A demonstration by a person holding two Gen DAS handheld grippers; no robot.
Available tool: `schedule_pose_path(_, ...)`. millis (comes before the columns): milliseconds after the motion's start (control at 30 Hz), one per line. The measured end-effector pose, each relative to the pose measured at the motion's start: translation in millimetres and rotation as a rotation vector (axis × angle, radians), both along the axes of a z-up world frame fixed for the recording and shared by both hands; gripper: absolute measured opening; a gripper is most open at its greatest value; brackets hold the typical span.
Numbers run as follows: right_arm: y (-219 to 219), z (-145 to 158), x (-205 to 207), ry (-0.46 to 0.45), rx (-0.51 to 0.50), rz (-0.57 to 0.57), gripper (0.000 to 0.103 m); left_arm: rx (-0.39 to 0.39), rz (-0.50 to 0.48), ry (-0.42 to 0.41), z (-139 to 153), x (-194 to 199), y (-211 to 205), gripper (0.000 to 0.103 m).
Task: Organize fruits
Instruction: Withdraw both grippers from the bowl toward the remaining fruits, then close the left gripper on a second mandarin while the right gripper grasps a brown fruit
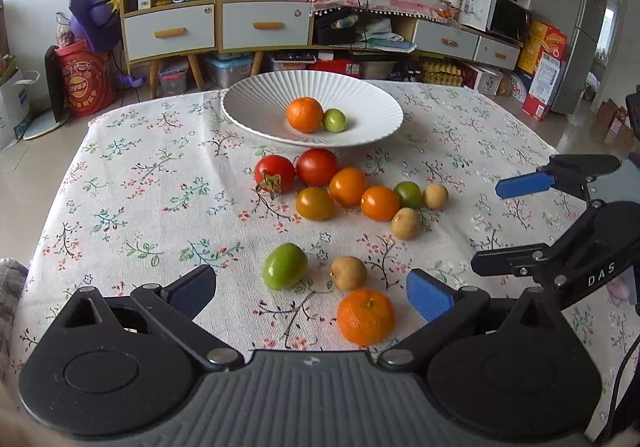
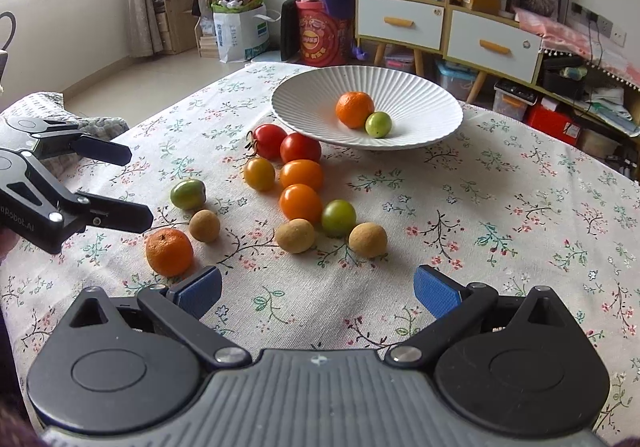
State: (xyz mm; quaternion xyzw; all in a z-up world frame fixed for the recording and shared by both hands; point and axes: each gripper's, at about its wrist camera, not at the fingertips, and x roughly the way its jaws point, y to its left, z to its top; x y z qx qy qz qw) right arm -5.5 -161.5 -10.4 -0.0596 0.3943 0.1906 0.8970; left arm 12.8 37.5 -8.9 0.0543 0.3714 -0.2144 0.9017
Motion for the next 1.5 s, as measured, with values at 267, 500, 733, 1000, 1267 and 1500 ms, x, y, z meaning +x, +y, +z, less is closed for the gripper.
schedule_pose_path(267, 15, -6, -18, 0.027, -0.014, 0.112, 0.102, 0.019, -0.070, 0.059, -11, -6, -3, 0.099)
schedule_pose_path(500, 32, -14, -29, 0.059, -0.037, 0.208, 0.102, 0.039, -0.069, 0.078, -17, -4, -6, 0.097)
schedule_pose_path(733, 46, -19, -35, 0.081, -0.043, 0.273, 0.095, 0.005, -0.077, 0.110, -22, 0, -5, 0.080)
schedule_pose_path(1000, 51, -18, -39, 0.070, -0.065, 0.307, 0.071, 0.007, -0.127, 0.115, -28, -5, -14, 0.067)
schedule_pose_path(1267, 54, -16, -37, 0.068, -0.062, 0.323, 0.047, -0.026, -0.128, 0.119, -27, -1, -17, 0.041)
schedule_pose_path(1500, 58, -15, -32, 0.093, -0.043, 0.318, 0.030, -0.020, -0.116, 0.127, -25, 2, -21, 0.033)
